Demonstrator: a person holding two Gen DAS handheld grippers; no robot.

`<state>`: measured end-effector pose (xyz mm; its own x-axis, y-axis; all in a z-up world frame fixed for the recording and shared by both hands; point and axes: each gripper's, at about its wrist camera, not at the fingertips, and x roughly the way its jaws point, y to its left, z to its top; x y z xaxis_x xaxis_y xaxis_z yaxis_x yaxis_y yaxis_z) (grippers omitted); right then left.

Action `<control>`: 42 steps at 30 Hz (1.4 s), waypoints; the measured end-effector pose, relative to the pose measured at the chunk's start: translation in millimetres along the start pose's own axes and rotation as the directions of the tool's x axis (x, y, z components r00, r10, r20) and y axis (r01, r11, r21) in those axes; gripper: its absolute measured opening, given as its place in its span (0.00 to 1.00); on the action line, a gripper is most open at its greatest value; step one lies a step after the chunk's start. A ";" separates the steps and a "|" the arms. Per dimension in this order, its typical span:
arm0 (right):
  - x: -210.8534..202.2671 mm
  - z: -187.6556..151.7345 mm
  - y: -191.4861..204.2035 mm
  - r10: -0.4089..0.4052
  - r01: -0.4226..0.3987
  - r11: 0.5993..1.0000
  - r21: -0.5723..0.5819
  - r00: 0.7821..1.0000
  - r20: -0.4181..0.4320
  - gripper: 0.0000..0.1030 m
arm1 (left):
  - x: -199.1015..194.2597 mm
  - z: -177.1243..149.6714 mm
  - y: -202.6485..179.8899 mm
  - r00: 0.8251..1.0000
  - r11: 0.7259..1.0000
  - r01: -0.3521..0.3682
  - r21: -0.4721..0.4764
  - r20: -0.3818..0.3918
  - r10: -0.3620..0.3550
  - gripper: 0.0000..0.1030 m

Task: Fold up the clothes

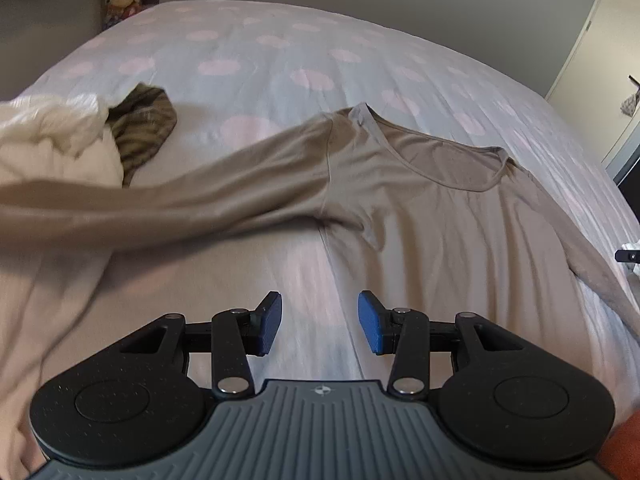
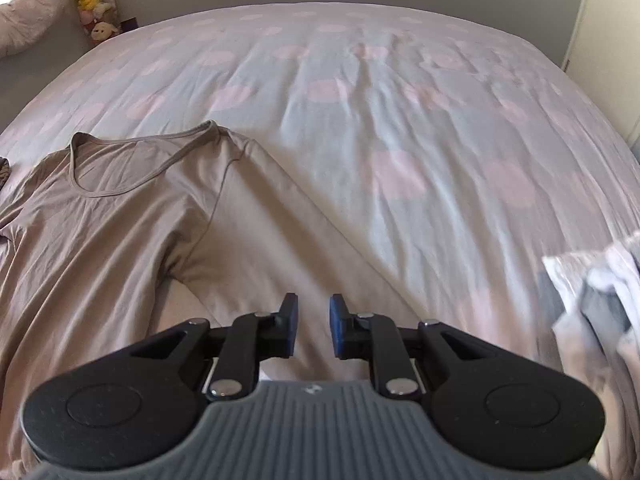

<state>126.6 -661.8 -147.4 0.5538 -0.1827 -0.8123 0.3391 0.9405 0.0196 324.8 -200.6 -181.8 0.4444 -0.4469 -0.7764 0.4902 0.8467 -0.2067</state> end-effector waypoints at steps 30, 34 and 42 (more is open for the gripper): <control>137.6 117.9 4.7 0.200 -0.205 0.979 0.019 0.968 0.149 0.42 | 151.6 143.7 20.3 0.997 0.996 0.074 0.043 0.024 -0.075 0.26; 139.4 122.6 4.4 0.234 -0.239 0.971 0.013 0.960 0.153 0.44 | 147.5 156.2 12.0 0.993 0.994 0.075 0.082 0.090 -0.082 0.53; 167.7 122.2 23.4 0.276 -0.277 0.961 0.002 0.958 0.082 0.40 | 182.0 154.2 -18.2 0.999 0.979 0.040 0.202 0.002 -0.042 0.43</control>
